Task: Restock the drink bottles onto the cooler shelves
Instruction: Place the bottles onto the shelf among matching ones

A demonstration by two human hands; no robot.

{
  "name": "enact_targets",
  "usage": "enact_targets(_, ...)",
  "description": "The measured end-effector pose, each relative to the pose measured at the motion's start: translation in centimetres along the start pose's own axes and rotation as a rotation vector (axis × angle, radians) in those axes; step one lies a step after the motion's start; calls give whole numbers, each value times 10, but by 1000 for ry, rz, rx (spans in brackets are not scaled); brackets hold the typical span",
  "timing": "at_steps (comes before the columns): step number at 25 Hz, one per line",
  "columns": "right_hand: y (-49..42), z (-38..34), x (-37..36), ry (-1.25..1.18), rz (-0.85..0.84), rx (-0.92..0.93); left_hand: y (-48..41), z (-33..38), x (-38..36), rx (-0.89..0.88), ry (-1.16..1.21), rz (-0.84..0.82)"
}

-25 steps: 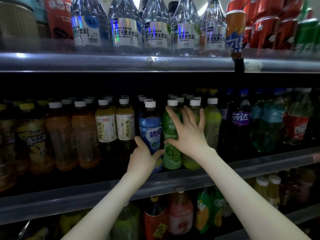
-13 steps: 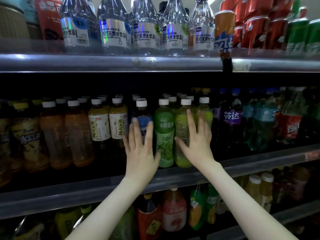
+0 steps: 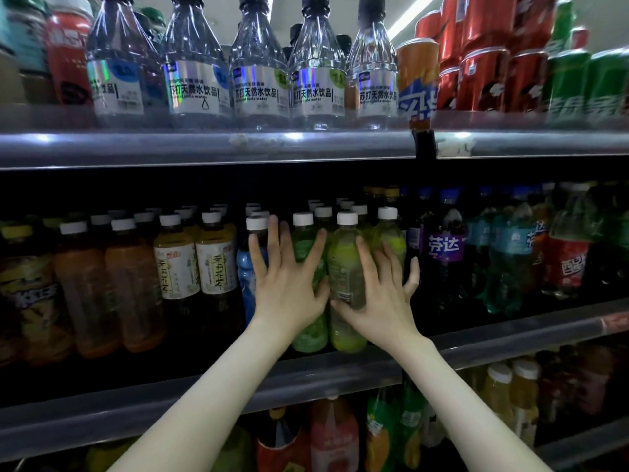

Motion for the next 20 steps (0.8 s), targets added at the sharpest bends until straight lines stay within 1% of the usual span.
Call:
enact_targets(4,-3,-3,-1,-31,17,-17,-7,-5,3,-30,-8,48)
enact_targets(9,-4,-12,0,-67,55,-85,-7,-13,6,-56,74,94)
enact_targets(11,-9,-11,2,-27,51,-119,-7,-16,5,-60,81,95)
enact_targets(14,-14,-10,-1,30,-39,-184,-6,-19,2,-88,87,95)
enact_targets(17,-12,-13,-1,30,-26,-209,-4,-20,0,-110,56,82)
enact_targets(20,-11,-14,-4,36,-18,-187,1,-22,3,-112,17,49)
Point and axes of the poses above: each hand's wrist, its own y-axis away from the middle knuckle, its own x-axis out of the back of the hand, z = x × y, the point moved 6 cm from there along -y, towards the middle knuckle, and after that the axes turned 5 degrees about -z, right-handed, at the moved point
